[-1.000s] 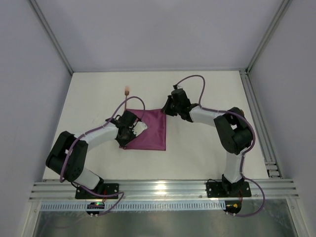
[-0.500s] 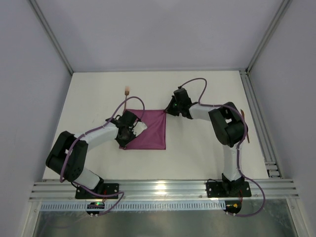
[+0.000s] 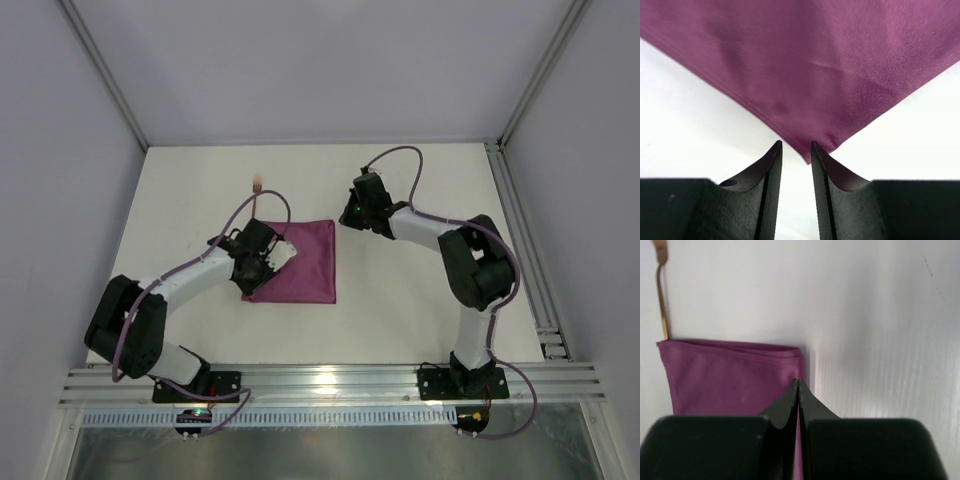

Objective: Fold the napkin into a case and place the utensils inside
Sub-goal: Smooth out the square-folded napkin at the center of the board.

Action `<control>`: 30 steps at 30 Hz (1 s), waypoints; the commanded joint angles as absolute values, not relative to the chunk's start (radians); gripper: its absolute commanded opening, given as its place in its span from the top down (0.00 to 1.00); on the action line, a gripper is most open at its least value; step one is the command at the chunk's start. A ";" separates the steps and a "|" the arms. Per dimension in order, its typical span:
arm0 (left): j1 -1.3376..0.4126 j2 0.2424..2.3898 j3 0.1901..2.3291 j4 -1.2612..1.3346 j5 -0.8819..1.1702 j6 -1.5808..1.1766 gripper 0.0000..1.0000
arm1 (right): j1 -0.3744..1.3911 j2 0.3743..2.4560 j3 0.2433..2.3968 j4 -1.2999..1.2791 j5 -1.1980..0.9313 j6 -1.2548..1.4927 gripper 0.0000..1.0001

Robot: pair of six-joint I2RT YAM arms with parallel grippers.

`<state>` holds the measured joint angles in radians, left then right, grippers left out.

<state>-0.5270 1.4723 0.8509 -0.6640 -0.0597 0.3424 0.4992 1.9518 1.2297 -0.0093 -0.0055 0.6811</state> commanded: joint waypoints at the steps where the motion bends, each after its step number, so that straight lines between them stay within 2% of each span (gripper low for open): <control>1: -0.517 1.382 0.922 -0.709 -0.049 0.322 0.68 | 0.569 1.725 1.204 -0.063 0.083 0.516 0.97; 6: -0.512 1.309 0.913 -0.747 -0.038 0.319 0.66 | 0.693 1.615 1.031 -0.043 0.042 0.540 0.97; 12: -0.512 1.379 0.874 -0.733 -0.038 0.316 0.70 | 0.831 1.608 0.907 0.049 -0.078 0.601 0.97; 21: -0.512 1.485 0.802 -0.671 -0.055 0.302 0.72 | 0.850 1.578 0.715 0.081 -0.146 0.669 0.97; 30: -0.512 1.516 0.775 -0.646 -0.101 0.321 0.73 | 0.847 1.554 0.650 0.032 -0.081 0.686 0.97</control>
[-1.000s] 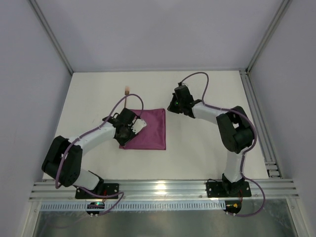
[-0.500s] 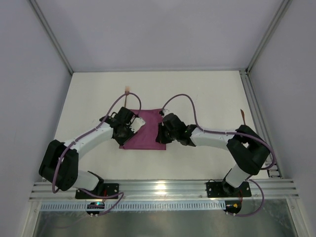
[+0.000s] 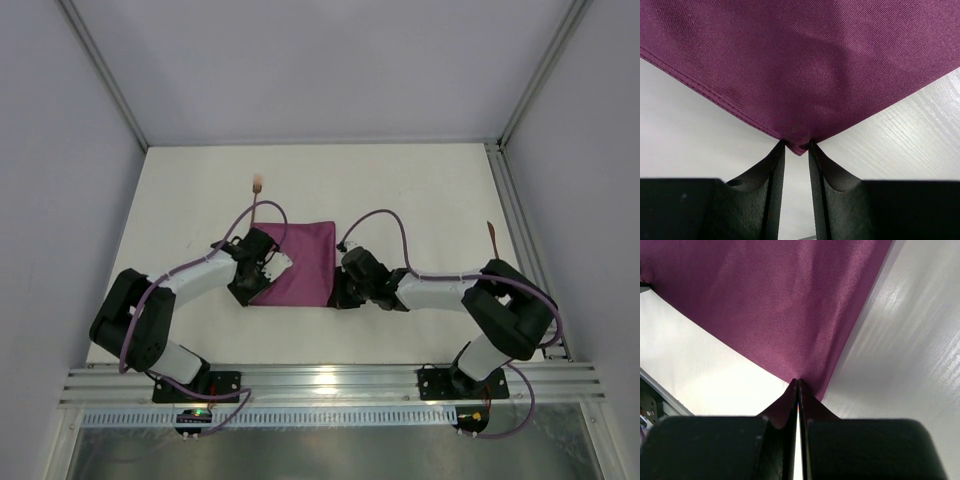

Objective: Fold the napkin into a case and place the utensils inside
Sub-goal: Smooth out the square-folded napkin at the center of the board, then move the square-folded napkin to the center of the board.

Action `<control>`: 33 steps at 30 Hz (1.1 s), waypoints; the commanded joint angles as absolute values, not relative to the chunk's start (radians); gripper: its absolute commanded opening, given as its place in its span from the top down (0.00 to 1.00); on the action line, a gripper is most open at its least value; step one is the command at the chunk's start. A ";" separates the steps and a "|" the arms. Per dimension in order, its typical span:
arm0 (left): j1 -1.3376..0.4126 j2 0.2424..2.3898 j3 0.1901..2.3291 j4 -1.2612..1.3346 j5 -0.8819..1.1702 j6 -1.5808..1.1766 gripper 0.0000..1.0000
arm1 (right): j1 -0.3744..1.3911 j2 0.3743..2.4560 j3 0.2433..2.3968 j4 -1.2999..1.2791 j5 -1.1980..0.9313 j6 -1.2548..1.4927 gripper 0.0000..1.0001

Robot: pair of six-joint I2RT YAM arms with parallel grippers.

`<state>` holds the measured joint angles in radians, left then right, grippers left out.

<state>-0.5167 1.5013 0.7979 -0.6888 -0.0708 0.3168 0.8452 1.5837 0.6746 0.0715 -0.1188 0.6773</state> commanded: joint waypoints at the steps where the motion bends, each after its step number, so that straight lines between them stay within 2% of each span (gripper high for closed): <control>1: -0.512 1.514 0.775 -0.643 -0.106 0.321 0.73 | 0.844 1.549 0.649 0.026 -0.080 0.687 0.97; 7: -0.512 1.490 0.765 -0.632 -0.100 0.327 0.72 | 0.830 1.447 0.678 -0.058 -0.081 0.655 0.97; 10: -0.512 1.456 0.772 -0.635 -0.100 0.328 0.71 | 0.746 1.396 0.710 -0.077 -0.124 0.638 0.97; 13: -0.512 1.418 0.781 -0.646 -0.101 0.328 0.67 | 0.606 1.407 0.744 -0.063 -0.155 0.615 0.83; 14: -0.511 1.408 0.785 -0.650 -0.103 0.330 0.66 | 0.553 1.420 0.759 -0.051 -0.164 0.601 0.76; 15: -0.511 1.398 0.787 -0.660 -0.109 0.333 0.64 | 0.532 1.442 0.803 -0.051 -0.181 0.576 0.64; 19: -0.511 1.353 0.795 -0.675 -0.123 0.342 0.58 | 0.477 1.628 0.957 -0.051 -0.245 0.526 0.53; 25: -0.499 1.325 0.790 -0.701 -0.130 0.344 0.55 | 0.442 1.847 1.149 -0.009 -0.301 0.540 0.47; 29: -0.474 1.310 0.795 -0.712 -0.132 0.342 0.55 | 0.434 1.989 1.242 -0.017 -0.296 0.557 0.49; 33: -0.450 1.299 0.802 -0.724 -0.123 0.339 0.55 | 0.433 2.037 1.244 0.038 -0.304 0.587 0.52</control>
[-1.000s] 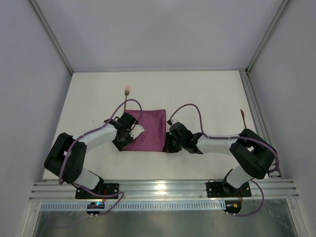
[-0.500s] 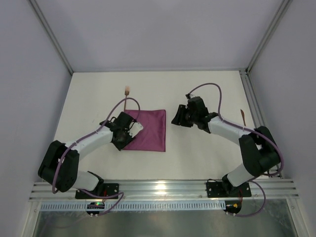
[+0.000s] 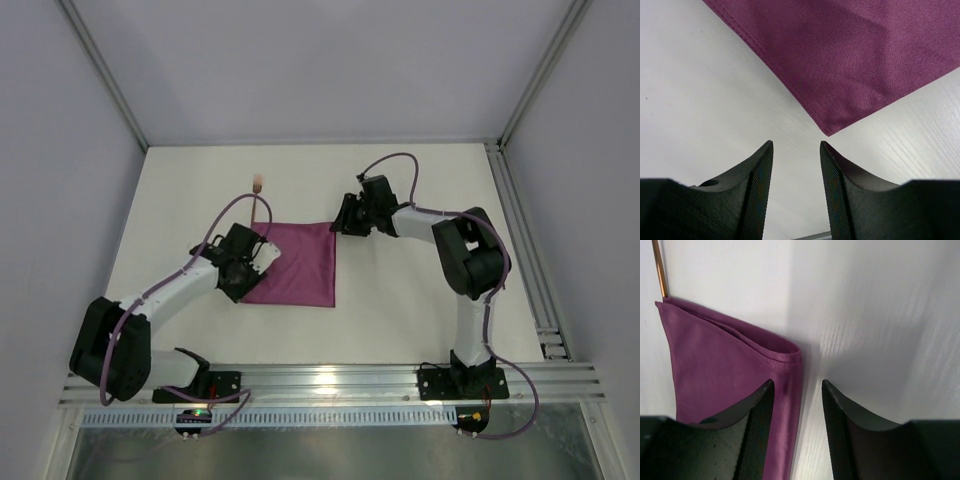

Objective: Fold the napkin into a case and place the utensils inside
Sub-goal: Move the square-folded napkin to the center of the board.

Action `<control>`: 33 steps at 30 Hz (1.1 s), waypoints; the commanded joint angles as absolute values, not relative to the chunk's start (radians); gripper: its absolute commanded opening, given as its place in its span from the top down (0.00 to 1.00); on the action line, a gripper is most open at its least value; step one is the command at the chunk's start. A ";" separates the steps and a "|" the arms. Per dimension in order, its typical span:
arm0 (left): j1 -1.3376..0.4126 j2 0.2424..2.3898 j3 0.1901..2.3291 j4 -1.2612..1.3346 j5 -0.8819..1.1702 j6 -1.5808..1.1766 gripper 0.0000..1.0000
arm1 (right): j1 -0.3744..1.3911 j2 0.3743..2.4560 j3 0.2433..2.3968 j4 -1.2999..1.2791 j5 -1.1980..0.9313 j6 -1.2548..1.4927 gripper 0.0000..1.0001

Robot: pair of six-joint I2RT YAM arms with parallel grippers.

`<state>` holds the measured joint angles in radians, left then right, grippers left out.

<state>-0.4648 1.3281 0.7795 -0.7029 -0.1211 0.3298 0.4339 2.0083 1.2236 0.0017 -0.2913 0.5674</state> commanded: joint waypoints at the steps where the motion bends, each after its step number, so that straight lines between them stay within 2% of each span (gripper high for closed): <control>1: -0.440 1.296 0.804 -0.724 -0.118 0.339 0.55 | 0.433 2.042 1.238 0.058 -0.301 0.604 0.53; 9: -0.423 1.284 0.808 -0.727 -0.118 0.333 0.54 | 0.433 2.066 1.216 0.121 -0.301 0.655 0.73; 11: -0.419 1.281 0.808 -0.729 -0.118 0.330 0.55 | 0.430 2.059 1.198 0.141 -0.301 0.663 0.82; 12: -0.411 1.278 0.808 -0.729 -0.115 0.330 0.54 | 0.431 2.040 1.190 0.149 -0.290 0.667 0.93; 13: -0.408 1.272 0.811 -0.732 -0.114 0.330 0.54 | 0.430 2.028 1.165 0.153 -0.284 0.669 0.97; 18: -0.397 1.253 0.839 -0.755 -0.101 0.331 0.54 | 0.402 1.901 1.033 0.141 -0.223 0.681 0.97; 28: -0.399 1.316 0.910 -0.767 -0.037 0.315 0.55 | 0.394 1.413 0.444 0.097 -0.005 0.879 0.97; 33: -0.400 1.387 0.972 -0.779 0.047 0.301 0.55 | 0.468 1.148 0.299 -0.050 0.055 0.959 0.97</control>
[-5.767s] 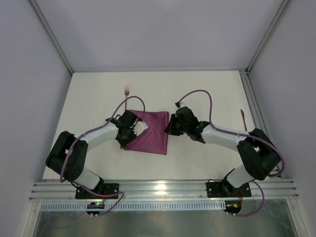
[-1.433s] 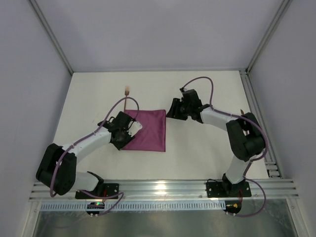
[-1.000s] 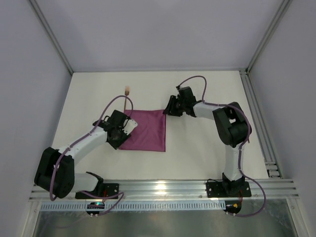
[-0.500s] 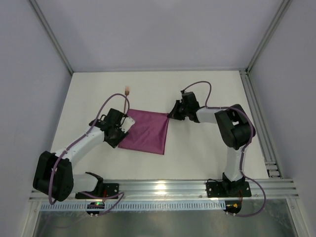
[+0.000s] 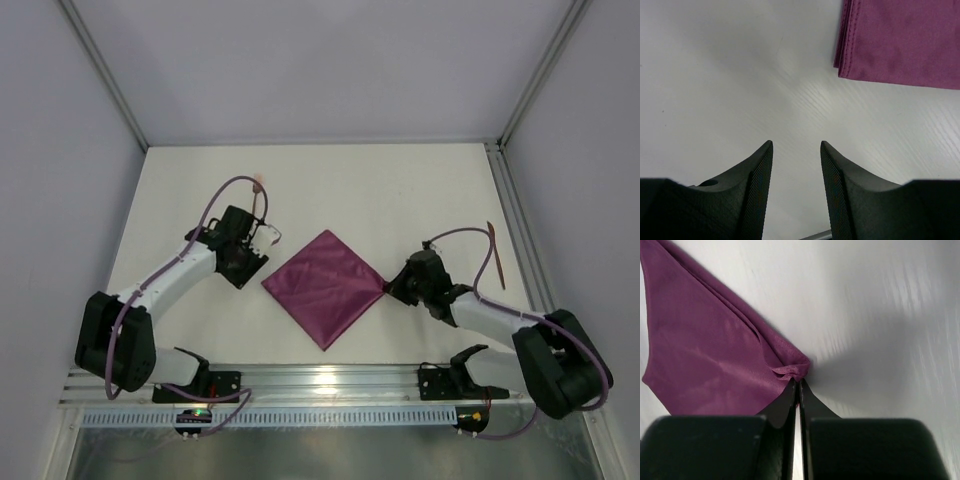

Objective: Fold the napkin into a case and place the utensils inside
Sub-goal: Move the square-folded napkin to the center of the board.

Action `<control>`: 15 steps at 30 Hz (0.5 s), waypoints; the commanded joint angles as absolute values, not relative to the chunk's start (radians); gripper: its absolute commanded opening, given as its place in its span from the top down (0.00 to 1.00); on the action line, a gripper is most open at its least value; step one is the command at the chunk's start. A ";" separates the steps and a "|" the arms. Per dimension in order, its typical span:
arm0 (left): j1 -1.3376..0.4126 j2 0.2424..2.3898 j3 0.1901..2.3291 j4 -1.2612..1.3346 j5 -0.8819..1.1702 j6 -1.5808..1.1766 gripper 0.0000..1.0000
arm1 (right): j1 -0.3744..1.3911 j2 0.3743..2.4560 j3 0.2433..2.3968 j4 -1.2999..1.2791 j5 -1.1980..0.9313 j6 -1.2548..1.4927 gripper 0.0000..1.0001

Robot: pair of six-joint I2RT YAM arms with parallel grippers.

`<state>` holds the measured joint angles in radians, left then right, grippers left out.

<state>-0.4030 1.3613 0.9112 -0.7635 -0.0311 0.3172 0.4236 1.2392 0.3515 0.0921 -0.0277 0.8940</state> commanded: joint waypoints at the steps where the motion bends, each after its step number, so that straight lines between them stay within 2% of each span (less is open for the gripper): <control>1: -0.402 1.393 0.979 -0.779 0.057 0.299 0.55 | 0.482 1.117 0.299 -0.081 0.057 0.957 0.94; 2: -0.403 1.400 0.988 -0.779 0.066 0.296 0.54 | 0.486 1.092 0.308 -0.119 0.058 0.951 0.84; 3: -0.410 1.416 1.005 -0.784 0.090 0.293 0.54 | 0.488 1.038 0.319 -0.193 0.070 0.928 0.58; 4: -0.411 1.420 1.011 -0.788 0.103 0.288 0.53 | 0.488 1.007 0.357 -0.230 0.084 0.913 0.49; 6: -0.423 1.431 1.019 -0.792 0.133 0.282 0.52 | 0.488 0.930 0.415 -0.331 0.148 0.841 0.38; 9: -0.462 1.448 1.016 -0.792 0.121 0.285 0.50 | 0.479 0.922 0.552 -0.333 0.147 0.711 0.30; 11: -0.486 1.460 0.997 -0.773 0.115 0.282 0.50 | 0.471 1.021 0.673 -0.310 0.030 0.551 0.28; 13: -0.488 1.471 0.986 -0.749 0.072 0.269 0.51 | 0.471 1.133 0.832 -0.333 -0.078 0.426 0.29; 15: -0.488 1.479 0.976 -0.698 0.054 0.255 0.53 | 0.471 1.302 0.929 -0.334 -0.123 0.367 0.38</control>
<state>-0.4889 1.4685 0.9852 -0.7620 0.0795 0.2867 0.4728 1.1469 0.7918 -0.3279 -0.0051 0.5755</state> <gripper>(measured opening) 0.483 0.656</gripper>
